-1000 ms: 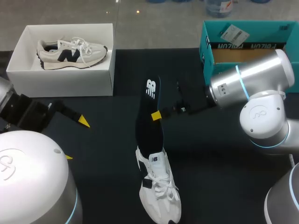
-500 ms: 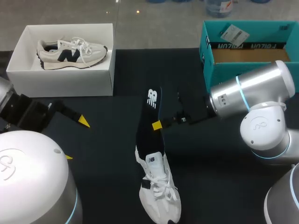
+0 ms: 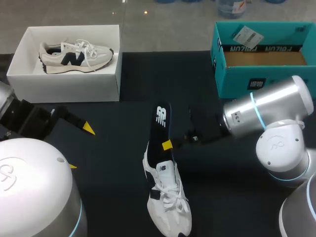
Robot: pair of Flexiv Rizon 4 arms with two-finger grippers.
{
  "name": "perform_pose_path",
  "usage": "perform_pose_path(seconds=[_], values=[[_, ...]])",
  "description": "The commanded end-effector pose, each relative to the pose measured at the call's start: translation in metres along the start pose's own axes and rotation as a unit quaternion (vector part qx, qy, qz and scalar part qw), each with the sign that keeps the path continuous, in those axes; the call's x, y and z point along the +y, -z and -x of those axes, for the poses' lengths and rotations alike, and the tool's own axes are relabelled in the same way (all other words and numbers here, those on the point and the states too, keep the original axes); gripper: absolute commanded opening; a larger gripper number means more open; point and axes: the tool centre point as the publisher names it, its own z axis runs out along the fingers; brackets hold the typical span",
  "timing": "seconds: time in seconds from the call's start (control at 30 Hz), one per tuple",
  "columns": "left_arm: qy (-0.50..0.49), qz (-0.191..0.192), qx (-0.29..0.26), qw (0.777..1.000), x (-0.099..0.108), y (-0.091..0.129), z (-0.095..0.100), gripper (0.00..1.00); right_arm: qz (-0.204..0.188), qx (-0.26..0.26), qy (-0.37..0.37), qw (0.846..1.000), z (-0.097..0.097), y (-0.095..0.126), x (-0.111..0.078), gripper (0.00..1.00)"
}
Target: Take the shoe out of the shoebox, open the shoe tongue, remove and reinsert the insole, then place the shoe into the shoebox
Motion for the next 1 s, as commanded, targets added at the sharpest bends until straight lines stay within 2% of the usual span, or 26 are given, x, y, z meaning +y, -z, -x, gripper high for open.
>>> perform_pose_path(seconds=[0.03,0.33,0.57,0.77,1.0], values=[[0.0,0.002,0.001,1.0,0.0,0.0,0.0,1.0,0.005,0.0,-0.006,1.0,-0.001,-0.007,-0.01,0.0],[0.0,0.002,0.001,1.0,0.0,0.0,0.0,1.0,0.005,0.006,-0.028,1.0,0.001,-0.015,-0.029,0.0],[0.0,0.002,0.001,1.0,0.0,0.0,0.0,1.0,0.0,0.012,-0.039,0.999,0.002,-0.022,-0.036,0.0],[0.0,0.002,0.001,1.0,0.0,0.0,0.0,1.0,-0.004,0.009,-0.046,0.999,0.004,-0.023,-0.038,0.0],[0.0,0.002,0.001,1.0,0.0,0.0,0.0,1.0,-0.003,0.004,-0.045,0.999,0.005,-0.018,-0.031,0.0]])
